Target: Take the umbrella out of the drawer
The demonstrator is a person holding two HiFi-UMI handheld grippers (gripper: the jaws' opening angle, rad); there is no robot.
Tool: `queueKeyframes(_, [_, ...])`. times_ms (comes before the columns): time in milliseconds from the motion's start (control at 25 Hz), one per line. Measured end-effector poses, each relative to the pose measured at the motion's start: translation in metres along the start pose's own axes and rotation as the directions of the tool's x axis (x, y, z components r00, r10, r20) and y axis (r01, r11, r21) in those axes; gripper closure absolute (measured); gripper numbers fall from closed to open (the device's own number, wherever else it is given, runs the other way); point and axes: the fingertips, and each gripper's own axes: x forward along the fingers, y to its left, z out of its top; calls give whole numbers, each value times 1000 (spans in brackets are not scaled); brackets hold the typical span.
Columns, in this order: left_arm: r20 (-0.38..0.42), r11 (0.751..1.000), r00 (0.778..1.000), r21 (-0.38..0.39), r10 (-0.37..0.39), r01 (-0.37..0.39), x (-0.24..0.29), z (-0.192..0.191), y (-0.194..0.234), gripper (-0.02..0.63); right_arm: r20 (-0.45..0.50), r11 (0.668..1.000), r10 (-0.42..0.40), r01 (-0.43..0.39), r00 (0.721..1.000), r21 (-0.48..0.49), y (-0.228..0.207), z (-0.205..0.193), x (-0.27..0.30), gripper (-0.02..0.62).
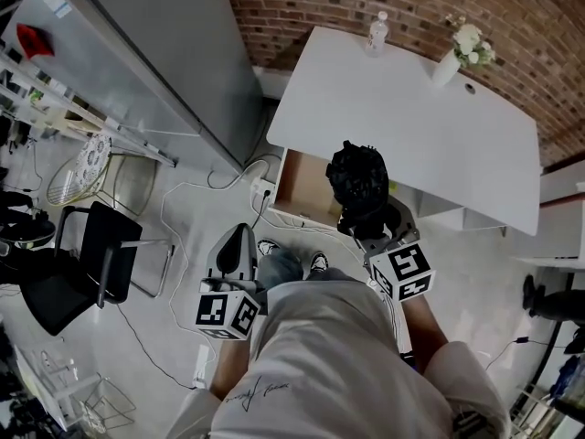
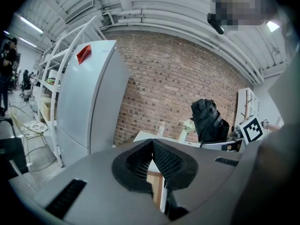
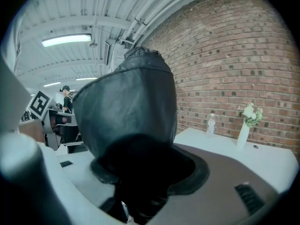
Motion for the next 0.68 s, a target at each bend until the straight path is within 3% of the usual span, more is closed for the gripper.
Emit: queueKeyframes(680, [-27, 1000, 1000, -1, -16, 16, 10, -7, -1, 589, -23, 1000, -3, 3, 1000, 14, -3, -4, 9, 342])
